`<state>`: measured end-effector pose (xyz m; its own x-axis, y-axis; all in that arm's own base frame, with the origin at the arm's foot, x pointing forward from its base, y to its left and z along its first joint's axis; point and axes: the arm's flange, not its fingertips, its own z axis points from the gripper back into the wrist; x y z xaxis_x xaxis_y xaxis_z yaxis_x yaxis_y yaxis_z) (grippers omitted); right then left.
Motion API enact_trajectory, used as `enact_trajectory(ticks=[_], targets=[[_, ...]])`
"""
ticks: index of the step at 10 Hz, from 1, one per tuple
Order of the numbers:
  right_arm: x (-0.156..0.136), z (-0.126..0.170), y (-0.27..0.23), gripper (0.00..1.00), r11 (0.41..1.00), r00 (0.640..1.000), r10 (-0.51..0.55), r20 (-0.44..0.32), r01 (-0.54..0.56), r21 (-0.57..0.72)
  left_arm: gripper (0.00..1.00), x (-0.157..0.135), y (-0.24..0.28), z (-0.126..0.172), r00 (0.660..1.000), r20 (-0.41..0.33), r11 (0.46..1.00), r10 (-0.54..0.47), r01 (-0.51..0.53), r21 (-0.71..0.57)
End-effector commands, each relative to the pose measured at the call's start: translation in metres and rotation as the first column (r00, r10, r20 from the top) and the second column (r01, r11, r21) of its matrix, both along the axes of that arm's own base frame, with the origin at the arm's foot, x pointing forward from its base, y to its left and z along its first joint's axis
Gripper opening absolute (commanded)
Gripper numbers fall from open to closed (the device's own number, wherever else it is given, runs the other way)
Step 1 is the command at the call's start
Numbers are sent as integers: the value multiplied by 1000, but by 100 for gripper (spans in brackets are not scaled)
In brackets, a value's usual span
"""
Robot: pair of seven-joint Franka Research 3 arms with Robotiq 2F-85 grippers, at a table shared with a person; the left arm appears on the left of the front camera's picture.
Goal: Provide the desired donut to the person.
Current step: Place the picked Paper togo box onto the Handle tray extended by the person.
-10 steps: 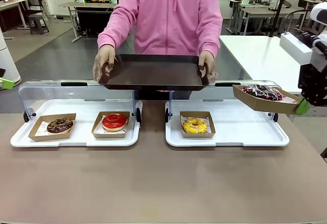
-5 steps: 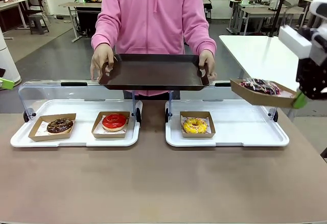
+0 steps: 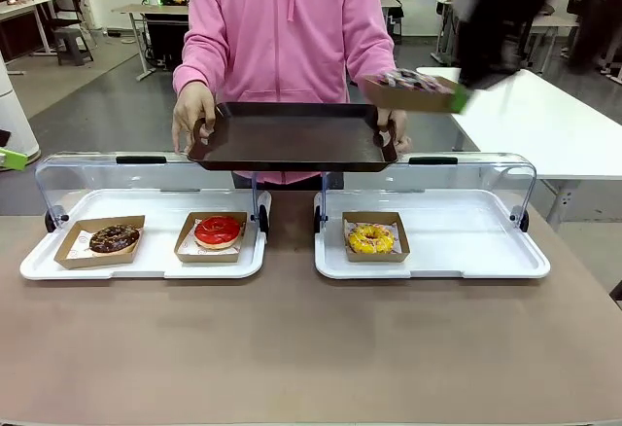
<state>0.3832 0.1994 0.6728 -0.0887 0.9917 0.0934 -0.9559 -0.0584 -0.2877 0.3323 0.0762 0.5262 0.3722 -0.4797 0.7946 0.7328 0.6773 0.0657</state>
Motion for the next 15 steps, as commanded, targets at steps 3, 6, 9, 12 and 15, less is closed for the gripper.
enact_trajectory(ticks=[3,6,9,12,15], targets=[[105,-46,67,2,989,985,-108,134,119,-83,100,1,1,-1,1000,5,1000,-8,8,-12],[138,-100,98,2,989,991,-81,107,93,-118,100,1,1,-1,1000,5,1000,-8,8,-12],[155,-119,105,2,986,996,-38,79,50,-159,100,1,1,-1,1000,5,1000,-8,8,-12],[164,-138,98,2,991,997,-20,70,29,-128,100,1,1,-1,1000,5,1000,-8,8,-12],[163,-134,96,61,992,998,8,64,0,-129,100,1,1,-1,1000,5,1000,-8,8,-12]])
